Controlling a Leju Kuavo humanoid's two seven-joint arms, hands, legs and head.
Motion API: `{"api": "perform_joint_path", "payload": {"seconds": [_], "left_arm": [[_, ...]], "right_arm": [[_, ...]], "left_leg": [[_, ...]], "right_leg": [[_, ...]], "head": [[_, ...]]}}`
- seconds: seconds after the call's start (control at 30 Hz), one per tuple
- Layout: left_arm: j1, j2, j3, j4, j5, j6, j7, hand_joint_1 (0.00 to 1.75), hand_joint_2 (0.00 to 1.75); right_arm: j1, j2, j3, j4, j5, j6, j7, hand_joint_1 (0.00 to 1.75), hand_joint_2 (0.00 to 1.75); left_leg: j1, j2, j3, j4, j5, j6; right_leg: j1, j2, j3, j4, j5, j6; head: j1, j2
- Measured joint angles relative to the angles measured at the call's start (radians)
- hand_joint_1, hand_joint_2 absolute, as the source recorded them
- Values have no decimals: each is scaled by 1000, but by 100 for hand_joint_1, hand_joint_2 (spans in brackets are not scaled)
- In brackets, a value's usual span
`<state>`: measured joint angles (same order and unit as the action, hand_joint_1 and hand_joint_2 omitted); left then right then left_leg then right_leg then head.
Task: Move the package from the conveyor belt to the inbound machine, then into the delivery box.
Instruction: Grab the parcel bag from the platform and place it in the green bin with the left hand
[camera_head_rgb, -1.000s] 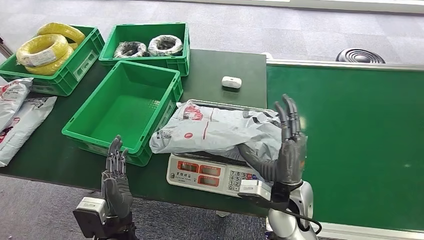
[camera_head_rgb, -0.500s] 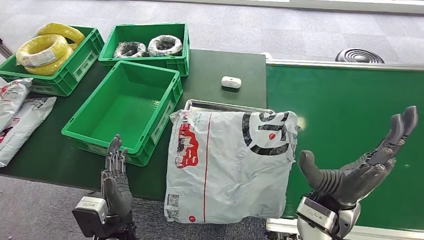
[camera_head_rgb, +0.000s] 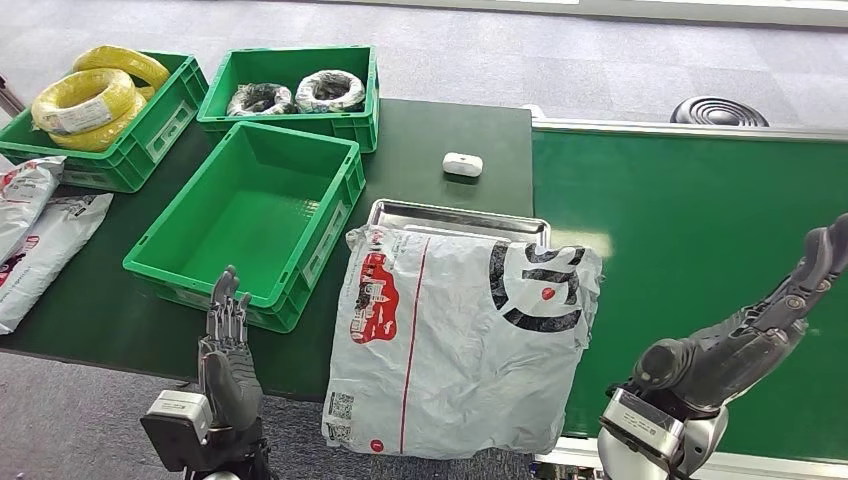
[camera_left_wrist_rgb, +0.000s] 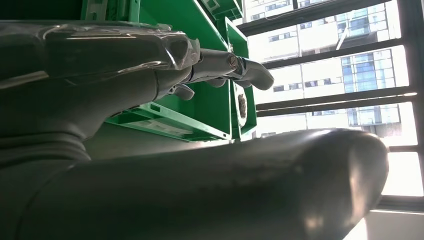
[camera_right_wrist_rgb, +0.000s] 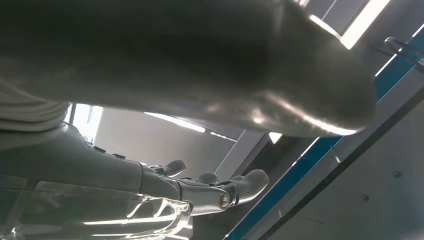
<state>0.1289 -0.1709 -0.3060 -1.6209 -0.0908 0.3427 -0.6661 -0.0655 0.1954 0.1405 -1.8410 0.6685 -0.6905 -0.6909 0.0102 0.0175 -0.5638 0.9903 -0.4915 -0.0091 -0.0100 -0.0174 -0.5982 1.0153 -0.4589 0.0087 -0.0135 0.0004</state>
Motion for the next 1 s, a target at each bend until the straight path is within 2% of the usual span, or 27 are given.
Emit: {"api": "perform_joint_path", "payload": {"seconds": [0.13,0.3,0.47,0.6,0.73,0.8,0.87,1.0], "left_arm": [[-8,1,2,1,-70,27,-13,0,0],[-60,15,-15,1,-347,71,25,0,0],[-93,27,-33,2,-429,71,49,0,0],[-162,42,-84,27,-635,55,119,0,0],[-273,48,-164,115,-823,-17,216,0,0],[-355,41,-227,230,-947,-72,266,0,87],[-442,13,-315,403,-1064,-105,306,0,175],[-543,-70,-487,770,-1174,-96,344,0,175]], "right_arm": [[-1,3,-1,0,3,0,0,0,0],[-5,6,-2,0,-4,0,2,0,0],[-6,6,-4,0,-11,0,1,0,0],[-10,6,-3,9,-28,0,-1,0,0],[-23,6,6,27,-45,0,7,0,0],[-43,5,18,42,-50,0,25,0,0],[-67,4,33,55,-53,0,48,0,0],[-102,2,52,68,-42,0,86,0,0]], "left_leg": [[0,0,0,0,0,0],[0,0,0,0,0,0],[0,0,1,0,0,0],[0,0,0,0,0,0],[0,-1,1,0,1,1],[-1,-1,2,0,1,1],[-1,-1,2,0,1,1],[-2,1,2,1,1,1]], "right_leg": [[0,0,0,0,0,0],[0,0,1,0,0,0],[0,0,0,0,0,0],[0,0,1,0,0,0],[0,0,1,0,0,0],[-1,-1,2,0,1,0],[-2,-1,2,0,1,1],[-3,1,2,0,2,1]], "head": [[0,0],[0,0],[0,0],[0,0],[0,0],[0,0],[0,0],[0,0]]}}
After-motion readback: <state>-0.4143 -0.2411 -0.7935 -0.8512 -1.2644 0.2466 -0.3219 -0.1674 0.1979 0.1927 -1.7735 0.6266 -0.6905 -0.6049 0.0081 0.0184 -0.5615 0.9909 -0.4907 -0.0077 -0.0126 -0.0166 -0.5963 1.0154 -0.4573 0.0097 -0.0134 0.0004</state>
